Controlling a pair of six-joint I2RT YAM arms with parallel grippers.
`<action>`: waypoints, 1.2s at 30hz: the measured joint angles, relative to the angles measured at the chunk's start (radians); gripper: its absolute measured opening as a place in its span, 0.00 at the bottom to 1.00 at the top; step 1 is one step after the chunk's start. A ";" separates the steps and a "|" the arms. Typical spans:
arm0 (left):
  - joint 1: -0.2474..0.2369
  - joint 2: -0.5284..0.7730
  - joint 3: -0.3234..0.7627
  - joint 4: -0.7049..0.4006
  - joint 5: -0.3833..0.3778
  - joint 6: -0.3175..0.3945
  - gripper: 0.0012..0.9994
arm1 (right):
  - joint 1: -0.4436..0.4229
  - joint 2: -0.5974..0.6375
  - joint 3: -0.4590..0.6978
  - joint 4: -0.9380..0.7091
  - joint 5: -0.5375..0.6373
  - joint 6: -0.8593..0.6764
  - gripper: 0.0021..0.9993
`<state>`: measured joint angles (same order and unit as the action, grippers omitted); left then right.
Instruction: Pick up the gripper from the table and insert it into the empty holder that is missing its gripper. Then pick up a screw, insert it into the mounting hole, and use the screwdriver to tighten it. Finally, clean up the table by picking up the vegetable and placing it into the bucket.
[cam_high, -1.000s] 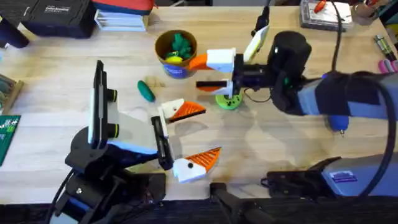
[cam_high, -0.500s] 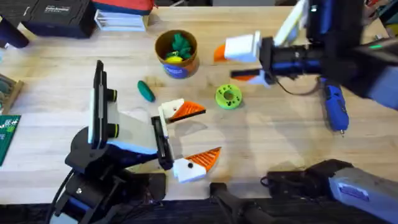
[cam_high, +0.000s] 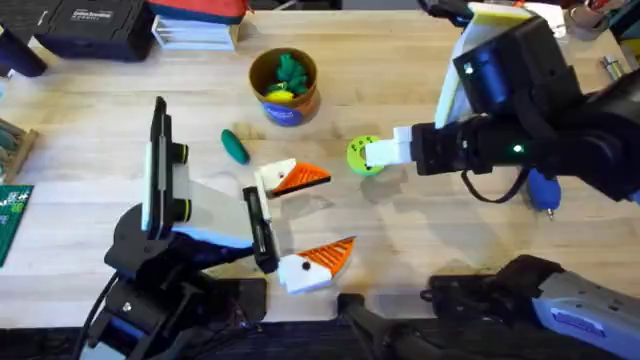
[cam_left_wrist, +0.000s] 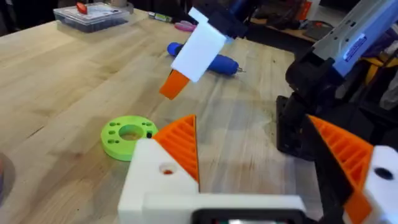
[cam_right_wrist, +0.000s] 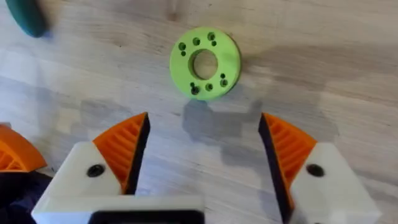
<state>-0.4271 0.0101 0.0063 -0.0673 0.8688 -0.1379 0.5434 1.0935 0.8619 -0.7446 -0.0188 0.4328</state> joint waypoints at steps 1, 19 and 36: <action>0.000 0.000 0.000 0.000 0.000 0.000 0.99 | 0.000 0.002 0.000 0.002 0.006 -0.003 1.00; 0.000 0.000 0.000 0.000 0.000 0.000 0.99 | 0.095 0.246 0.000 0.181 0.027 -0.158 0.50; 0.000 0.000 0.000 0.000 0.000 0.000 0.99 | 0.096 0.338 0.000 0.218 0.030 -0.172 0.39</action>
<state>-0.4271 0.0101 0.0063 -0.0673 0.8688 -0.1379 0.6392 1.4311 0.8619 -0.5266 0.0109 0.2607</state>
